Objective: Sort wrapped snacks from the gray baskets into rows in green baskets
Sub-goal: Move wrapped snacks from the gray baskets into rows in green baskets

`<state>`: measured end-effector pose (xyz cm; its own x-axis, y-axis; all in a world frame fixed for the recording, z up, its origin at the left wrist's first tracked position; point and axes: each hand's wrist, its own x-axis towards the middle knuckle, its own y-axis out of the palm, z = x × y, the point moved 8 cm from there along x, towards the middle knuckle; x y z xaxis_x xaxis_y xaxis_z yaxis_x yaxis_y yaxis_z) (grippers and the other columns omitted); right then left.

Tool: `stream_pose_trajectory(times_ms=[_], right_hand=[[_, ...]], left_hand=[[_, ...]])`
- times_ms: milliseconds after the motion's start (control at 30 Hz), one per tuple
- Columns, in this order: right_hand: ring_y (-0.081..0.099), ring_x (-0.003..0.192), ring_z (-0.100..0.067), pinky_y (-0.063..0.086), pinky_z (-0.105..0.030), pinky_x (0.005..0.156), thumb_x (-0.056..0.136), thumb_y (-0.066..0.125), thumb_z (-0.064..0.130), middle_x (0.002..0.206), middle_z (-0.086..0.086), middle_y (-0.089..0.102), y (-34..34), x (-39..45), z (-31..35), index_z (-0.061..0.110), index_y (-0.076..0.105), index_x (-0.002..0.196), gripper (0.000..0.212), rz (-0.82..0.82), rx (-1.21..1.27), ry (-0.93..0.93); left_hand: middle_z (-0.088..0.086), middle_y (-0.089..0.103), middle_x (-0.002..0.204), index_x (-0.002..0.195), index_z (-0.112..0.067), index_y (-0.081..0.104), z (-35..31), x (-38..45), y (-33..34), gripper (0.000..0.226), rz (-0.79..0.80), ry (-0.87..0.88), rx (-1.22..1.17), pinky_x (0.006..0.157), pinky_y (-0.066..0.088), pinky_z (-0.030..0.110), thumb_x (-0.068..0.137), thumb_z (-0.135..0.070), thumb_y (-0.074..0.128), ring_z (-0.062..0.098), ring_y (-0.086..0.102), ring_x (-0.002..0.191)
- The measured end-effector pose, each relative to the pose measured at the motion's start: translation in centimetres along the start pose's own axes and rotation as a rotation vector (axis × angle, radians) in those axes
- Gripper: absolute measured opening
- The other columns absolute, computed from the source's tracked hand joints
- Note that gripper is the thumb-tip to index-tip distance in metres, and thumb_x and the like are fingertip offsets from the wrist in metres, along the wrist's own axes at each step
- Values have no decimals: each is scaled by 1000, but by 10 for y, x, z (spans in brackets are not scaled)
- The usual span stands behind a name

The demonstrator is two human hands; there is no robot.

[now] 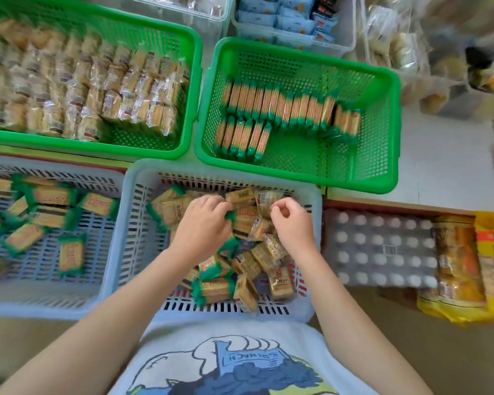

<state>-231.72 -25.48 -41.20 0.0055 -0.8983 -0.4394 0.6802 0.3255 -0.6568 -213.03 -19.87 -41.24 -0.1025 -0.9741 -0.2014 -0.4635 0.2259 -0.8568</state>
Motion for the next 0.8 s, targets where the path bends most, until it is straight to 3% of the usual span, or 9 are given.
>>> stream_pose_trajectory(times_ms=[100,200,367,467,533,600,667,733,800], right_hand=[[58,109,-26,52,-39,86,95,62,42,123,-7,57,27,-3,-60,16,58,120,37,120,-314,172],[49,125,-34,46,-42,97,88,71,49,138,-16,47,44,-12,-83,8,44,140,71,233,-465,208],[62,106,-31,52,-36,78,98,58,24,125,-12,64,22,-14,-71,12,53,136,40,174,-411,153],[59,117,-25,45,-30,81,101,57,28,134,-7,60,-8,-21,-56,15,54,137,39,119,-159,134],[56,121,-19,48,-28,87,100,59,29,136,-5,59,-19,-26,-47,16,57,133,35,126,154,127],[62,115,-19,56,-39,92,101,56,32,127,-5,64,-16,-32,-39,16,61,129,32,212,370,123],[62,113,-20,53,-44,98,104,46,41,121,-1,65,-4,-32,-37,17,60,130,37,268,267,106],[57,116,-22,48,-42,98,105,38,47,126,-2,62,8,-27,-45,17,54,135,46,229,12,108],[55,119,-29,48,-43,98,102,44,49,132,-10,58,26,-22,-65,13,49,139,52,223,-189,164]], left_hand=[[12,45,147,126,-14,62,13,-17,28,31,194,-175,-98,101,42,38,103,-28,49,30,43,133],[8,40,149,129,-19,59,18,-25,41,32,289,-184,-49,89,47,33,104,-31,46,24,48,125],[4,52,134,125,-22,62,20,-27,46,29,353,-224,-108,89,47,33,102,-33,48,20,51,115],[-2,57,128,126,-23,61,7,-22,47,32,345,-296,-298,87,50,33,99,-40,55,16,58,106],[-9,59,127,133,-23,56,-5,-20,51,48,350,-386,-561,93,54,37,93,-48,64,13,62,109],[-6,66,124,136,-22,54,-21,-23,62,55,403,-510,-973,92,56,38,89,-47,69,16,70,105],[2,74,115,128,-21,59,-30,-26,70,40,437,-567,-1207,90,58,40,93,-38,68,22,74,98],[5,77,107,123,-16,64,-21,-29,71,36,389,-628,-1216,85,60,38,92,-33,70,24,75,93],[7,76,106,121,-12,64,0,-37,75,38,338,-715,-1191,78,61,33,90,-31,73,21,76,92]])
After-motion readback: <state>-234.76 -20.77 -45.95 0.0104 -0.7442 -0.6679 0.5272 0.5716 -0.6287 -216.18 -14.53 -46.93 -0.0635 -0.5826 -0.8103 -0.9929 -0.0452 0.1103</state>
